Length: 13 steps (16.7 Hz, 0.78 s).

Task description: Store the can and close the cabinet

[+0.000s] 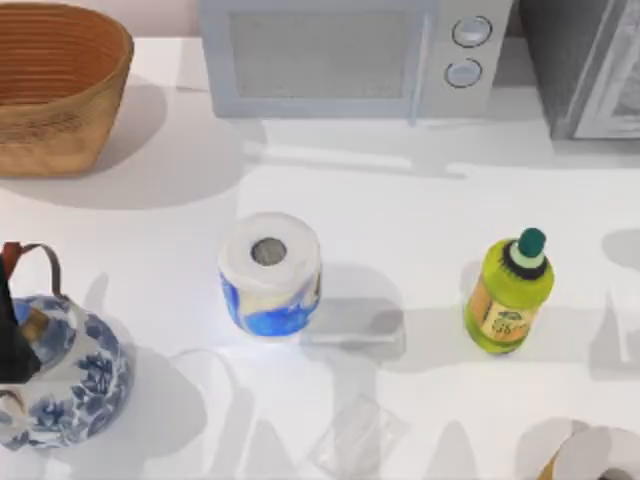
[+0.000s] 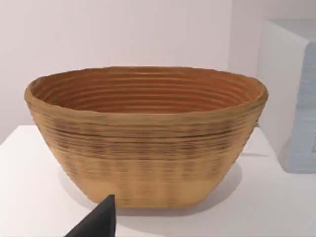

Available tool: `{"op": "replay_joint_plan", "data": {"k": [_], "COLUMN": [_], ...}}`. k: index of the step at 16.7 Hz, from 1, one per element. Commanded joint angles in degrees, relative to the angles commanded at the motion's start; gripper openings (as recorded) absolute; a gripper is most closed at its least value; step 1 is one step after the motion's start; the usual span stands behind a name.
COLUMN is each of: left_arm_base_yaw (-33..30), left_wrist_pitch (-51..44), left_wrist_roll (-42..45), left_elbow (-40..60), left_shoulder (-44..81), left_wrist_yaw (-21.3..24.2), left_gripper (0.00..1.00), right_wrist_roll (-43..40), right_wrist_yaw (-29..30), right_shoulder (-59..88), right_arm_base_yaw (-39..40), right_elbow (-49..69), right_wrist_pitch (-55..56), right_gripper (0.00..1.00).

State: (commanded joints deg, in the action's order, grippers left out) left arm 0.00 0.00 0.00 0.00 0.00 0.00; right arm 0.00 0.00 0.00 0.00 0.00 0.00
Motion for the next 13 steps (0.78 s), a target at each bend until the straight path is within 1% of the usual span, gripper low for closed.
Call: {"op": "replay_joint_plan", "data": {"k": [3, 6, 9, 13], "left_arm_base_yaw": [0.0, 0.0, 0.0, 0.0], "left_wrist_pitch": [0.0, 0.0, 0.0, 0.0], "left_wrist_roll": [0.0, 0.0, 0.0, 0.0], "left_elbow": [0.0, 0.0, 0.0, 0.0], "left_shoulder": [0.0, 0.0, 0.0, 0.0], "left_wrist_yaw": [0.0, 0.0, 0.0, 0.0], "left_gripper": [1.00, 1.00, 1.00, 1.00], "right_wrist_roll": [0.1, 0.7, 1.7, 2.8], "right_wrist_yaw": [0.0, -0.3, -0.8, -1.9], "right_shoulder": [0.6, 5.9, 16.6, 37.3], "right_arm_base_yaw": [0.1, 0.5, 0.7, 0.4], "right_elbow": [0.1, 0.8, 2.0, 4.3], "right_wrist_pitch": [0.5, 5.5, 14.6, 31.2], "right_gripper": [1.00, 1.00, 1.00, 1.00]}}
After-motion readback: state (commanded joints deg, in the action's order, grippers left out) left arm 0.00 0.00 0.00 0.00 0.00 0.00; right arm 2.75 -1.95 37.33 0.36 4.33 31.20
